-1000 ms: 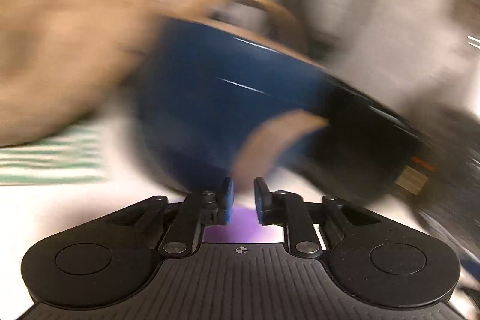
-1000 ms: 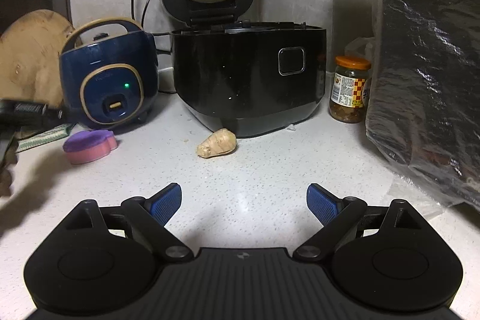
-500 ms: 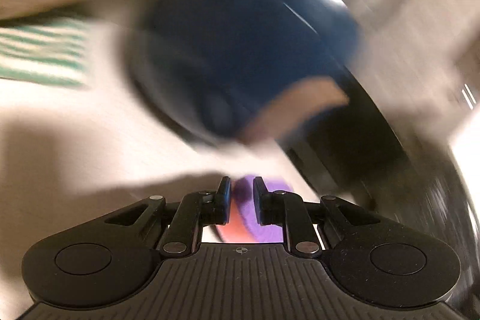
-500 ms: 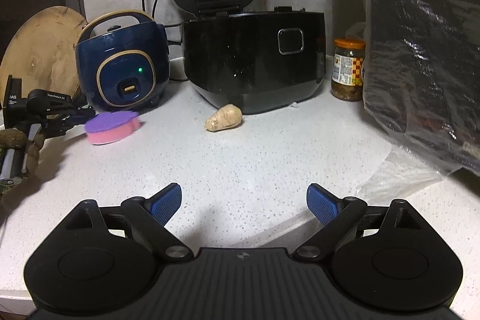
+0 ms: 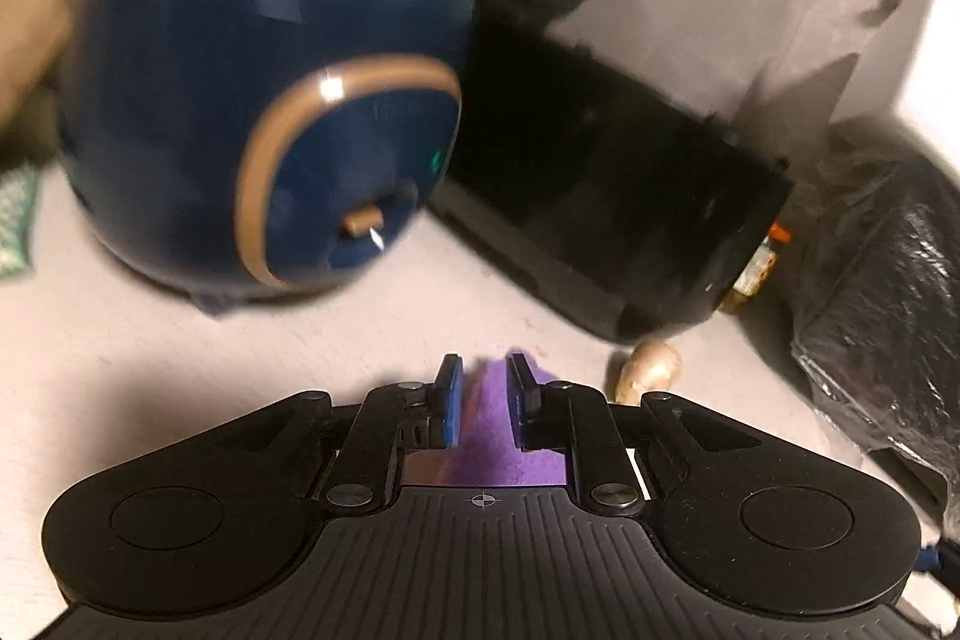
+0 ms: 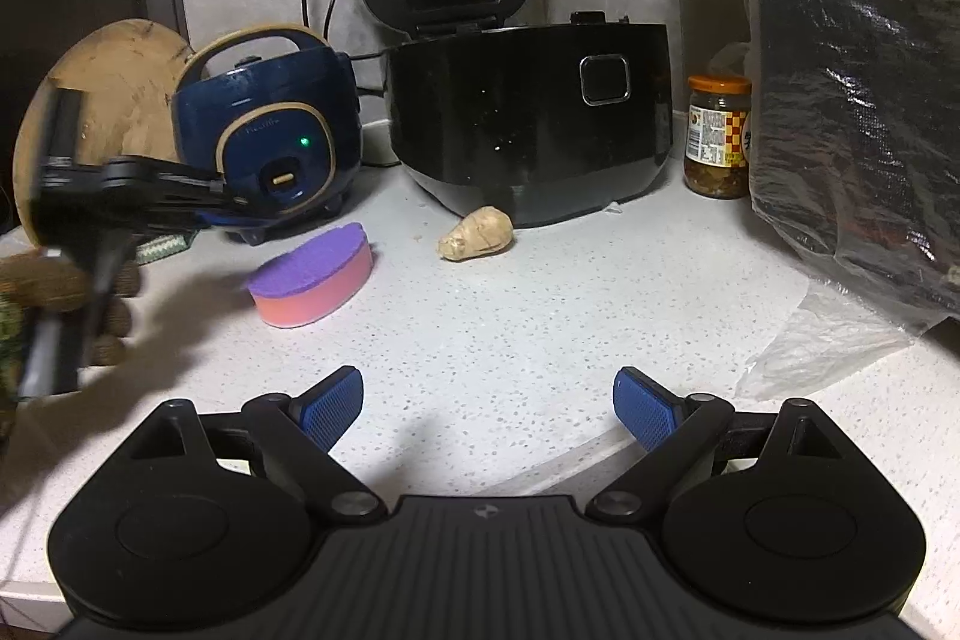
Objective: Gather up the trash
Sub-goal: 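Grasp the purple-and-pink sponge with the left gripper, then pass the sponge from the left gripper into the right gripper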
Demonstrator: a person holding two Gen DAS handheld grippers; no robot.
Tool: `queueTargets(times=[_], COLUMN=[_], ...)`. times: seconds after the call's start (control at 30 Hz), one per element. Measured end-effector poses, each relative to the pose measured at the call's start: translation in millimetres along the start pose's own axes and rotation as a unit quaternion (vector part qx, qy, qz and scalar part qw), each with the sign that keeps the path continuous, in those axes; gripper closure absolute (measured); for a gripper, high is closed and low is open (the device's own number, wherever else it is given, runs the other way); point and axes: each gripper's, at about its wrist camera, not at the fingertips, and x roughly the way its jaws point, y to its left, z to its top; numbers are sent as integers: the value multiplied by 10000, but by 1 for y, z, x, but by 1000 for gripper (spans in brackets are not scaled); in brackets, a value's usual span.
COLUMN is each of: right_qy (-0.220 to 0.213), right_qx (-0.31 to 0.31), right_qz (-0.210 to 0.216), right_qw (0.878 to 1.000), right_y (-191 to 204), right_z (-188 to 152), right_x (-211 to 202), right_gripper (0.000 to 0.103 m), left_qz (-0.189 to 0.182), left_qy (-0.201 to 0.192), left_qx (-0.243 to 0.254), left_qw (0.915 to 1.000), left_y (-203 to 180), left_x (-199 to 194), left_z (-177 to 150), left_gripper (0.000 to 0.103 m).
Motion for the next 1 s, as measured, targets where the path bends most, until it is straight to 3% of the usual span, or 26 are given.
queueTargets(times=[0.07, 0.2, 0.33, 0.47, 0.57, 0.7, 0.8, 0.93, 1.0], right_qy=[23, -32, -282, -294, -280, -77, 166, 123, 53], right_qx=[74, 37, -262, -40, 77, 57, -38, -205, -267], right_qz=[58, -9, -173, 94, 246, 247, 251, -46, -104], right_qw=[10000, 10000, 9991, 9995, 9993, 9996, 9995, 9997, 9996], right_y=[-2, -3, 7, 18, 30, 49, 62, 69, 67], right_z=[-4, -12, -14, -13, -16, -19, -19, -19, -21], right_x=[-3, -12, -16, -6, 4, 22, 41, 57, 54], right_gripper=[12, 12, 12, 12, 12, 12, 12, 12, 19], left_qz=[24, -640, -1290, -1626, -1295, -415, -137, 94, 59], left_qy=[115, 453, 993, 1407, 1191, 638, 499, 366, 356], left_qx=[-79, -488, -673, -830, -337, 362, 520, 825, 923], left_qw=[9999, 9957, 9844, 9731, 9838, 9964, 9973, 9959, 9951], left_y=[1, -1, -31, -56, -76, -90, -92, -98, -101], left_x=[9, 14, 7, 2, -10, -25, -25, -31, -32], left_z=[-4, -13, -39, -61, -65, -56, -52, -50, -50], left_gripper=[85, 83, 83, 83, 83, 83, 83, 83, 83])
